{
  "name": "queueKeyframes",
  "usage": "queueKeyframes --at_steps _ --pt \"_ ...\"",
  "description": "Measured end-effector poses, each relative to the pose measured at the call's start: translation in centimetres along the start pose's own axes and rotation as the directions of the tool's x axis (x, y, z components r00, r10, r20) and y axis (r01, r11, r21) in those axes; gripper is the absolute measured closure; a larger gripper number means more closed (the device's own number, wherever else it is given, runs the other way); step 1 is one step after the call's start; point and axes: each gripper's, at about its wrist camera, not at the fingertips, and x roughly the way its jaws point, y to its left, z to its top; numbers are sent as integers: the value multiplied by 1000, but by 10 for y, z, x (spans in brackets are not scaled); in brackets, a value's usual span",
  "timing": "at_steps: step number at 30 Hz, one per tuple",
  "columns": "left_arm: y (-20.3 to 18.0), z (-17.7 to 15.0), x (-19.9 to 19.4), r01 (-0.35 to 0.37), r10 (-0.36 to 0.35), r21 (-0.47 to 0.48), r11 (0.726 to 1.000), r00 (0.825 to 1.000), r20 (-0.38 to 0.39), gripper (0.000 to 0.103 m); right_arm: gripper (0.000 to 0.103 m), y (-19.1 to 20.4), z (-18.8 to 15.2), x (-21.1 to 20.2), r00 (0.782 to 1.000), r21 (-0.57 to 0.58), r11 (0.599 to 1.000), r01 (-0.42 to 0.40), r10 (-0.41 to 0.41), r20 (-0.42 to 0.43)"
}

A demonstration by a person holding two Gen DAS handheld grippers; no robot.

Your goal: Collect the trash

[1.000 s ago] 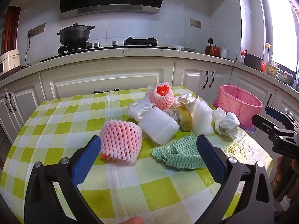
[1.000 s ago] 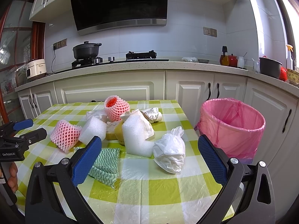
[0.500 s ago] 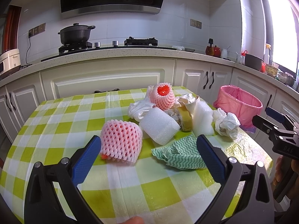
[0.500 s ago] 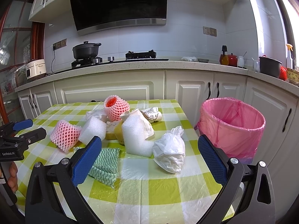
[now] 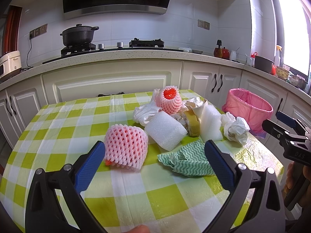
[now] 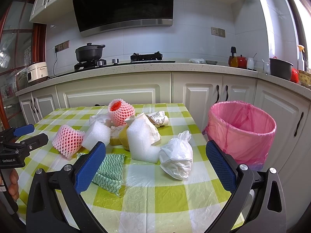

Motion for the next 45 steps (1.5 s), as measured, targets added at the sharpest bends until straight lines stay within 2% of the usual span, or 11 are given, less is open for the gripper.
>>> queueKeyframes --at_steps 7,13,19,22,25,27,29,30,32,37,45 --pt "12 6 4 -10 9 -32 999 999 -37 4 7 -6 -3 15 997 9 1000 6 -6 -82" --pt "30 9 31 -29 22 -50 998 990 -143 5 7 -19 -2 48 980 16 999 35 -31 -197" --pt "46 12 62 -41 20 -91 995 976 -217 5 8 -28 -1 91 947 2 1000 22 -20 -322" --pt "51 15 78 -57 35 -81 995 967 -252 5 19 -32 -2 109 929 4 999 33 -29 -368" --pt "53 18 92 -66 45 -62 996 958 -283 14 29 -35 -5 121 916 13 1000 26 -19 -401" --pt "54 18 105 -70 52 -44 997 944 -325 19 36 -36 -7 125 910 14 1000 25 -17 -414" --pt "53 15 111 -76 61 -28 997 936 -347 42 50 -35 -9 128 904 8 1000 12 -7 -427" --pt "53 14 114 -77 65 -21 997 932 -358 46 51 -35 -9 127 904 1 1000 10 -9 -427" --pt "54 12 115 -71 59 -21 997 931 -361 64 54 -34 -10 126 906 -1 1000 2 -2 -424" --pt "53 14 102 -80 68 -20 997 938 -339 76 58 -38 -6 115 912 32 999 -25 36 -409" --pt "52 38 65 -119 110 -21 993 958 -265 76 58 -50 17 88 934 77 995 -58 82 -349"
